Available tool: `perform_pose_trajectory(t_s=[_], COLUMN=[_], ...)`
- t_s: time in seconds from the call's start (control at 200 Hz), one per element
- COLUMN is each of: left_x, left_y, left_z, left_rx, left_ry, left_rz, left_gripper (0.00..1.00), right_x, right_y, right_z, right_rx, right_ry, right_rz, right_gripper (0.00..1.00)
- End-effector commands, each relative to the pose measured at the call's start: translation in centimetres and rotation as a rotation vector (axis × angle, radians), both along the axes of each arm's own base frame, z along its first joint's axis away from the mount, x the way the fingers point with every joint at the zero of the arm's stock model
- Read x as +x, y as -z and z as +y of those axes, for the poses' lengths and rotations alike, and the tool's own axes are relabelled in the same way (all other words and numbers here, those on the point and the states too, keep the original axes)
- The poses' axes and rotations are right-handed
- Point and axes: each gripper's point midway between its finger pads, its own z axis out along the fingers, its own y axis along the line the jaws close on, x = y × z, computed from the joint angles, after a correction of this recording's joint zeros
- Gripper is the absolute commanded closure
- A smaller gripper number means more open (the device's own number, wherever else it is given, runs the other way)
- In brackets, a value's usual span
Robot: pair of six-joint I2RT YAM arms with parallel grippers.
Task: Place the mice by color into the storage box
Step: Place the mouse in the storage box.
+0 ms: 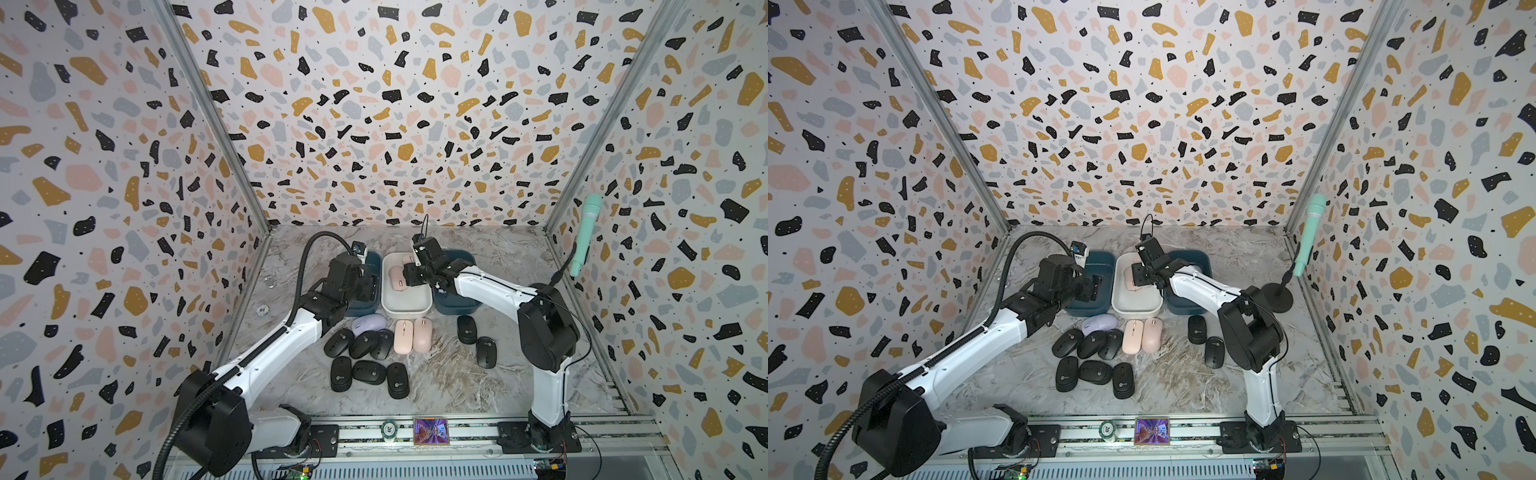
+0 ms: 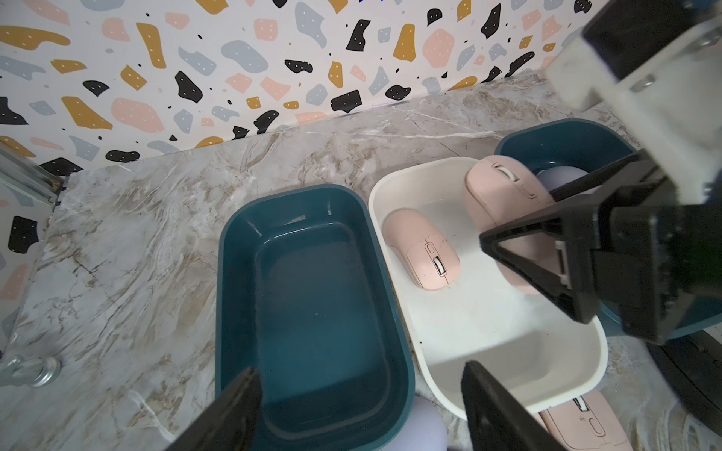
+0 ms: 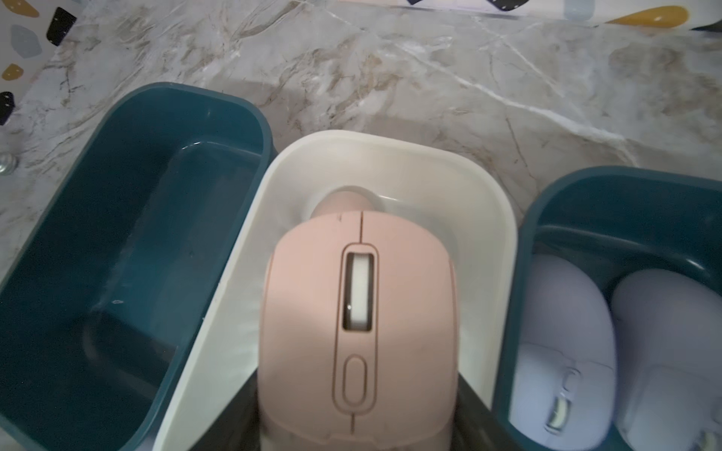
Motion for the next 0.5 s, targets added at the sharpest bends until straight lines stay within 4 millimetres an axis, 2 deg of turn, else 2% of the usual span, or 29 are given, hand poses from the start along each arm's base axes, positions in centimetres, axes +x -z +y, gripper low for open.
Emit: perform_pose_trajectory(t_s=[0.0, 0.24, 0.496], left_x=[0.7, 0.8, 0.8], left_y=[-0.6, -0.4, -0.5], left_z=[0.4, 0.4, 0.4], left_rx=[0.009, 0.009, 0.008], left_ry=[-0.014, -0.012, -0.012], left_rz=[-0.027, -0.018, -0.021], left_gripper=[0.20, 0.20, 0.20], right_x=[1.1, 2.3, 3.5], right_y=[-2.0, 0.4, 1.8], right_z=[1.0, 0.2, -1.0], right_rx=[0.022, -0.029, -0.078], right_ry=[-0.032, -0.009, 0.008], right_rz=[-0.039, -0.005, 0.002], right_gripper=[0.42, 0.42, 0.42])
